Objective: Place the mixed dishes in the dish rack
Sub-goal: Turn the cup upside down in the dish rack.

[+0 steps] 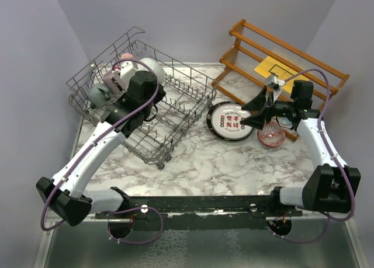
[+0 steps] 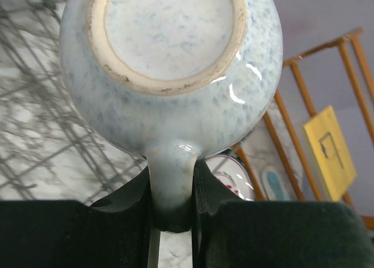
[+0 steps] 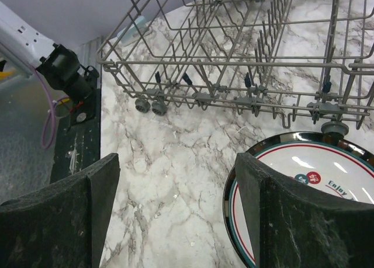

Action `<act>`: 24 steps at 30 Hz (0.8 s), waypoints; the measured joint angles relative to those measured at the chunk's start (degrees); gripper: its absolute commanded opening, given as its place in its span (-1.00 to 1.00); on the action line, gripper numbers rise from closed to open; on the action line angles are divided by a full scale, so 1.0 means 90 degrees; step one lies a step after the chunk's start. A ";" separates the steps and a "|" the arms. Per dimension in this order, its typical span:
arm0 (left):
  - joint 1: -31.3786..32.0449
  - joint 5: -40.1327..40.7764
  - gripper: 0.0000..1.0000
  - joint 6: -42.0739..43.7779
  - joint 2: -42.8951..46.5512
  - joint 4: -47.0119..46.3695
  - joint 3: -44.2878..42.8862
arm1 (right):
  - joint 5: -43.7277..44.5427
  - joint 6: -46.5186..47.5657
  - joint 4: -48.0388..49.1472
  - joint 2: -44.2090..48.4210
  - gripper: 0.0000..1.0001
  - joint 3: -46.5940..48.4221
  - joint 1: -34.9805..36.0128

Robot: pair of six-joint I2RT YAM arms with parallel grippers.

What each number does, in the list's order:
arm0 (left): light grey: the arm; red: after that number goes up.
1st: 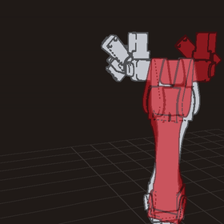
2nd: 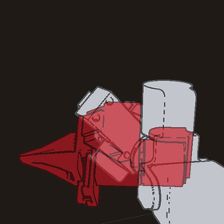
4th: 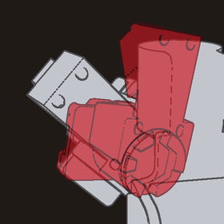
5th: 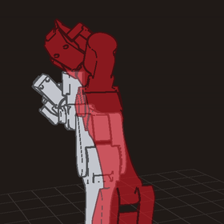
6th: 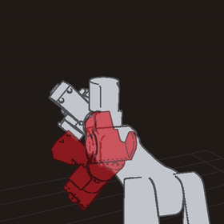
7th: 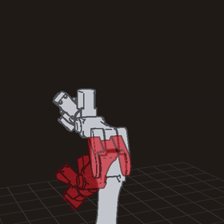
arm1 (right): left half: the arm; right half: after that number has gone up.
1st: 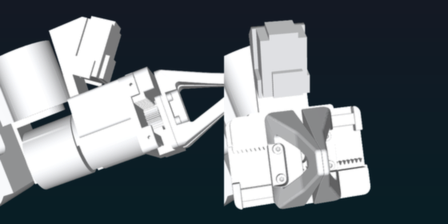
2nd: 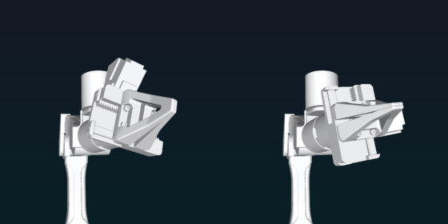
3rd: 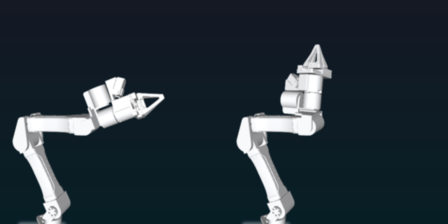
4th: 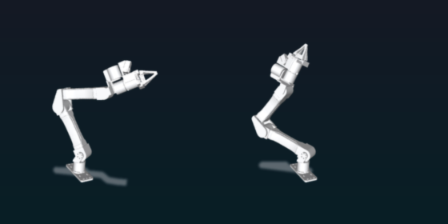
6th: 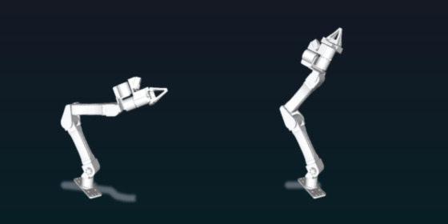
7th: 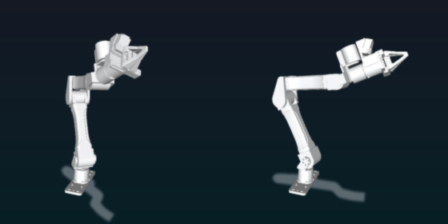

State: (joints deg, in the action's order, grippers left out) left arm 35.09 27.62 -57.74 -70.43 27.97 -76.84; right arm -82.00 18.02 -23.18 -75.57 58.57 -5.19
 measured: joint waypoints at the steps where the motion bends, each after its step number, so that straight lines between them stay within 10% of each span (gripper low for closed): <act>1: -0.0117 0.0095 -1.00 0.0131 -0.0024 0.0279 -0.0143 | -0.0002 0.0022 0.0010 0.0056 0.59 -0.0058 0.0000; 24: -0.2198 0.0993 -1.00 0.1520 -0.0772 0.2300 -0.0345 | -0.0015 0.0534 -0.0056 0.0279 0.59 -0.0194 0.0000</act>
State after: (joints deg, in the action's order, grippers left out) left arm 15.31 36.56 -44.05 -77.38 48.66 -79.94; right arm -82.13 22.83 -23.68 -73.06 56.82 -5.19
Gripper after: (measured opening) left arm 0.202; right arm 0.794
